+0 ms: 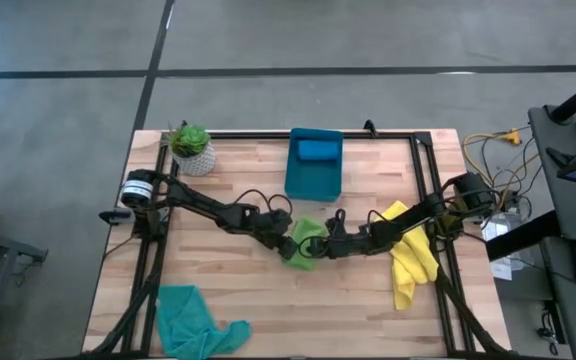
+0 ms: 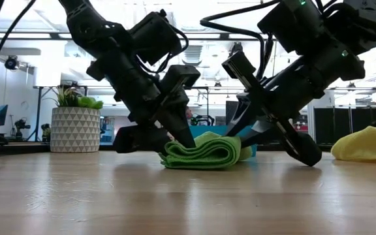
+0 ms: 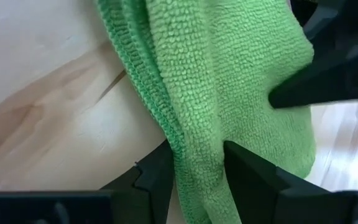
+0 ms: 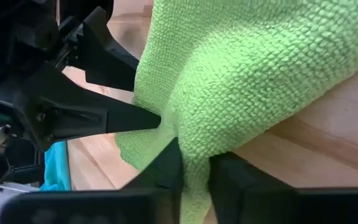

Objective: Fold microfiber towels
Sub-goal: Put the green microfiber cloth into the blue bin

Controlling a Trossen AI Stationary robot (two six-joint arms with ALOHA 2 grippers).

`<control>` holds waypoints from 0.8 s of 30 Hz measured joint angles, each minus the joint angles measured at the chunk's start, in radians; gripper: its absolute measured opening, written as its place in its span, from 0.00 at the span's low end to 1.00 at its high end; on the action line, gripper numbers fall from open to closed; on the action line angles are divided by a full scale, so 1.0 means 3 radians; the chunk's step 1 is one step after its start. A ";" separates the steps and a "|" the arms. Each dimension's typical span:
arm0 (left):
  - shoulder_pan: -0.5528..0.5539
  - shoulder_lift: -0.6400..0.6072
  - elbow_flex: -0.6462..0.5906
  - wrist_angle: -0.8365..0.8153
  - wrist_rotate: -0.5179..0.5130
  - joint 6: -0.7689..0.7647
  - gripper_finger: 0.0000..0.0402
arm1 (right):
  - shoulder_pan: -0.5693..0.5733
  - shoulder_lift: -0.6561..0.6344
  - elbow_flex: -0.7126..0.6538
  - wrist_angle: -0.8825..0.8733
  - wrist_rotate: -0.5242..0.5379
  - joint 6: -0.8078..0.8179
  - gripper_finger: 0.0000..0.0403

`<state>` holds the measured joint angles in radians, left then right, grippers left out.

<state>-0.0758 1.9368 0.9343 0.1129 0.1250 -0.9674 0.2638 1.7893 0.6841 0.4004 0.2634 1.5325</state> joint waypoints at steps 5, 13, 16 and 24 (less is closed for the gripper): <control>0.0041 -0.0070 -0.0001 0.0127 0.0007 0.0207 0.33 | 0.0001 0.0000 -0.0001 -0.0006 -0.0002 -0.0068 0.04; 0.0184 -0.0291 -0.0007 0.0130 -0.0073 0.0579 0.56 | 0.0000 -0.0003 -0.0016 -0.0002 -0.0047 -0.0123 0.04; 0.0261 -0.0388 -0.0013 0.0070 -0.0113 0.0630 0.65 | 0.0000 -0.0023 -0.0017 -0.0010 -0.0173 -0.0288 0.03; 0.0309 -0.0621 -0.0017 -0.0024 -0.0034 0.0636 0.71 | -0.0001 -0.0295 -0.0019 -0.0147 -0.0322 -0.0889 0.03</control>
<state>0.0169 1.7506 0.9291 0.1056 0.1147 -0.7765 0.2634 1.7007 0.6785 0.3564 0.1669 1.2657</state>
